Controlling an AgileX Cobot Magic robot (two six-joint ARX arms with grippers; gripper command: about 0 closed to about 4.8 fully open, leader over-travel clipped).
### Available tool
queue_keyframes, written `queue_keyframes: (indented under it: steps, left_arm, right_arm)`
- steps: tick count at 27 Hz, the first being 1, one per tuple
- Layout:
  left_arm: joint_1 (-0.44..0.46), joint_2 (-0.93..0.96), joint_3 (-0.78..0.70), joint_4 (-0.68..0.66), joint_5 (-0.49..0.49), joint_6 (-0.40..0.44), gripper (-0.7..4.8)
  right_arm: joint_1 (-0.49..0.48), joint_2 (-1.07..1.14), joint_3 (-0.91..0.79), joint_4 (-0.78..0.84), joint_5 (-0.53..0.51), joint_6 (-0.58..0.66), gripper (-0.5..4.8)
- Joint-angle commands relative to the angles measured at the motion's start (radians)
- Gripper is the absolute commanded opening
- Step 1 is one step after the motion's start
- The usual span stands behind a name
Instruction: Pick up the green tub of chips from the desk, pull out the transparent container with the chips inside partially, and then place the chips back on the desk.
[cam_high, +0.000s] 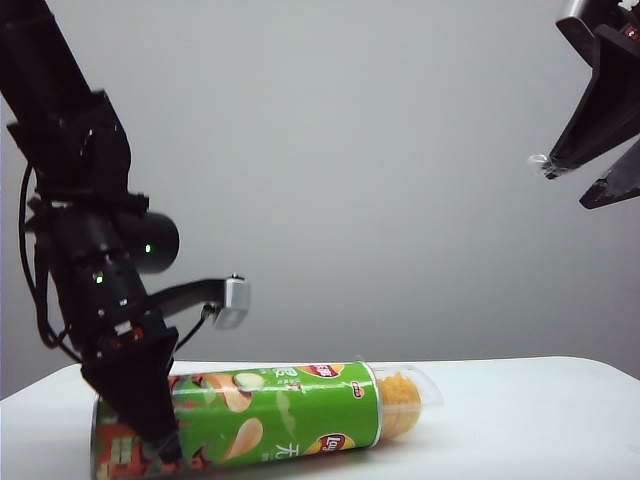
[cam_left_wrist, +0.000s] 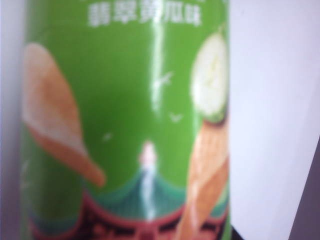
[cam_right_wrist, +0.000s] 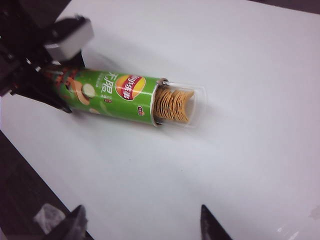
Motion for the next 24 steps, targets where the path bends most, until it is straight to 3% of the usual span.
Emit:
queue_keyframes:
  steps: [1,5,8,13,24]
  left_arm:
    - [-0.001,0.014,0.003,0.010,0.013,-0.004,3.18]
    - [-0.001,0.013,0.003,0.048,0.014,-0.004,3.31]
    - [-0.001,0.013,0.003,0.070,0.000,-0.003,4.02]
    - [-0.002,0.013,0.003,0.108,-0.024,-0.021,4.73]
    - [-0.046,-0.050,0.004,0.114,-0.182,-0.064,4.79]
  right_arm:
    - [0.005,-0.004,0.004,0.013,-0.008,0.010,2.89]
    - [0.005,-0.004,0.004,0.013,-0.009,0.010,2.89]
    - [0.005,-0.004,0.004,0.013,-0.008,0.010,2.89]
    - [0.005,-0.004,0.004,0.013,-0.009,0.010,2.89]
    - [0.005,-0.002,0.004,0.042,-0.008,0.010,2.89]
